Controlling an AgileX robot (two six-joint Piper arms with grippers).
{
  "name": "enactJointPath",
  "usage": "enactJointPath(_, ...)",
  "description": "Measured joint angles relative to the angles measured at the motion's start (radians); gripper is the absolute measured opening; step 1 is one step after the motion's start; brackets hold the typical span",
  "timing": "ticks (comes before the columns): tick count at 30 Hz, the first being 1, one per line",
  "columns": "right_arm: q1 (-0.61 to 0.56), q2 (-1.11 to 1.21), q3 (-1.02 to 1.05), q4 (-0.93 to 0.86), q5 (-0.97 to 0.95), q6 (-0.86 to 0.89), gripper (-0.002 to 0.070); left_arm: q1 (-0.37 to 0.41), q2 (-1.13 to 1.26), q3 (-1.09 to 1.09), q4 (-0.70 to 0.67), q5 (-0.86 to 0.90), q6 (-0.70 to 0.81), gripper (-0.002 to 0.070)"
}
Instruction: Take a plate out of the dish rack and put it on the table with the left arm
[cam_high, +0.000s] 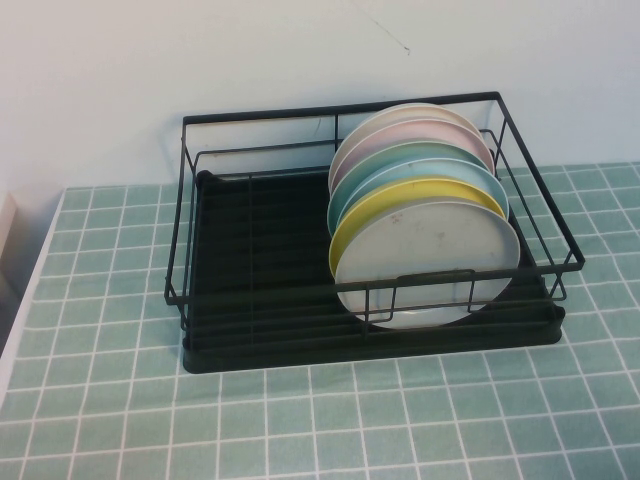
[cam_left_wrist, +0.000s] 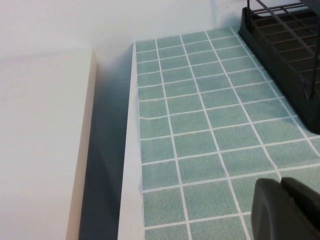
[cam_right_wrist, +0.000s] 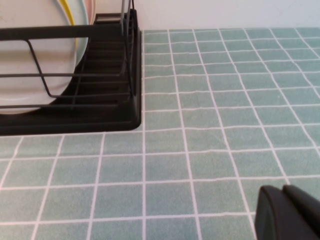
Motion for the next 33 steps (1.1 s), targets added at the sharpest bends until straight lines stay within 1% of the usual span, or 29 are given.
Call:
enactJointPath(4, 0.0, 0.0, 0.0, 0.0, 0.0, 0.0, -0.0001, 0.0, 0.0, 0.002, 0.0, -0.023, -0.005, -0.0004)
enactJointPath(7, 0.0, 0.0, 0.0, 0.0, 0.0, 0.0, -0.0001, 0.0, 0.0, 0.006, -0.033, -0.072, -0.005, -0.0004)
enactJointPath(9, 0.0, 0.0, 0.0, 0.0, 0.0, 0.0, -0.0001, 0.0, 0.0, 0.006, -0.087, -0.141, -0.005, -0.0004)
enactJointPath(13, 0.0, 0.0, 0.0, 0.0, 0.0, 0.0, -0.0001, 0.0, 0.0, 0.006, -0.209, -0.362, -0.005, -0.0004)
enactJointPath(17, 0.0, 0.0, 0.0, 0.0, 0.0, 0.0, -0.0001, 0.0, 0.0, 0.006, -0.269, -0.568, -0.005, -0.0004)
enactJointPath(21, 0.0, 0.0, 0.0, 0.0, 0.0, 0.0, -0.0001, 0.0, 0.0, 0.006, -0.281, -0.66, -0.005, -0.0004)
enactJointPath(29, 0.0, 0.0, 0.0, 0.0, 0.0, 0.0, -0.0001, 0.0, 0.0, 0.006, -0.286, -0.689, -0.01, -0.0003)
enactJointPath(31, 0.0, 0.0, 0.0, 0.0, 0.0, 0.0, -0.0001, 0.0, 0.0, 0.006, -0.287, -0.73, -0.036, -0.0003)
enactJointPath(33, 0.0, 0.0, 0.0, 0.0, 0.0, 0.0, -0.0001, 0.0, 0.0, 0.006, -0.254, -0.817, -0.108, -0.0003)
